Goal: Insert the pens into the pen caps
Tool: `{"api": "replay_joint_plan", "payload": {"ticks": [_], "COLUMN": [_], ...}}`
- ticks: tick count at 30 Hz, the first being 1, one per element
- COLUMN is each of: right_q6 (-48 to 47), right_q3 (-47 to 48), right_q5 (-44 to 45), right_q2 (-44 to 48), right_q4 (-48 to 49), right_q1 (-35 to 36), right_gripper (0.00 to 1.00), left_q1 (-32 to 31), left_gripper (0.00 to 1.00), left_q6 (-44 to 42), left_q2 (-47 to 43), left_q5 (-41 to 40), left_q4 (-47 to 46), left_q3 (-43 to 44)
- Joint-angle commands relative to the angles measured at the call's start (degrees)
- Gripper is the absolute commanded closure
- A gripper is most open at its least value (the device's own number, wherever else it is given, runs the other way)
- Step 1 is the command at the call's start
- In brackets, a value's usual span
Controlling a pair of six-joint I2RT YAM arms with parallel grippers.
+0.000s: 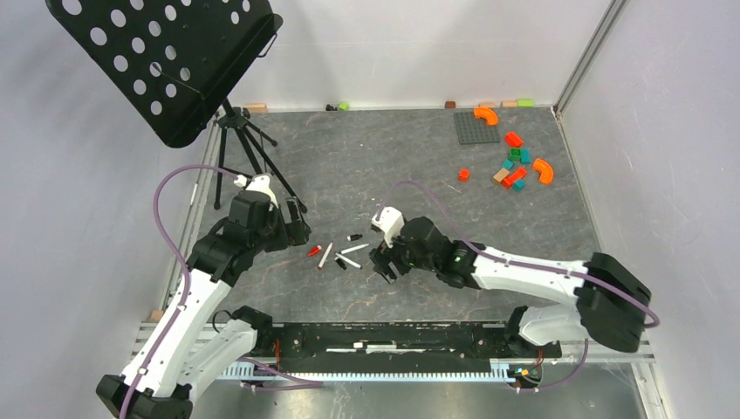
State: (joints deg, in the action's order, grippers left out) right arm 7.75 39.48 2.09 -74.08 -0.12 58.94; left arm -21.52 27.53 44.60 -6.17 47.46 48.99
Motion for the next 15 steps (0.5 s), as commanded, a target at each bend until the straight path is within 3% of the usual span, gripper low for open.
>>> {"api": "replay_joint_plan", "payload": {"ticks": [1, 7, 10, 15], "right_q6": [-0.4, 2.7, 5.0, 6.9], "right_q3": [7.0, 9.0, 7.6, 1.3], "right_q5": [4.6, 13.8, 19.4, 21.1], "right_q2": [-6.3, -9.1, -7.2, -1.3], "right_q4": [0.8, -1.3, -2.1, -2.3], "right_q1": [1.9, 2.3, 2.2, 2.2], "right_gripper": [0.20, 0.20, 0.19, 0.16], "left_q1": [-0.5, -4.1, -8.7, -11.7], "left_gripper": [0.09, 0.15, 0.18, 0.19], "left_q6": [-0.2, 2.9, 4.1, 8.1], "left_q2": [-0.3, 2.6, 5.8, 12.5], "left_q5": [-1.6, -5.5, -7.6, -6.9], "left_q4": [-0.7, 0.7, 1.1, 0.4], "left_q3": [0.1, 0.3, 0.4, 0.3]}}
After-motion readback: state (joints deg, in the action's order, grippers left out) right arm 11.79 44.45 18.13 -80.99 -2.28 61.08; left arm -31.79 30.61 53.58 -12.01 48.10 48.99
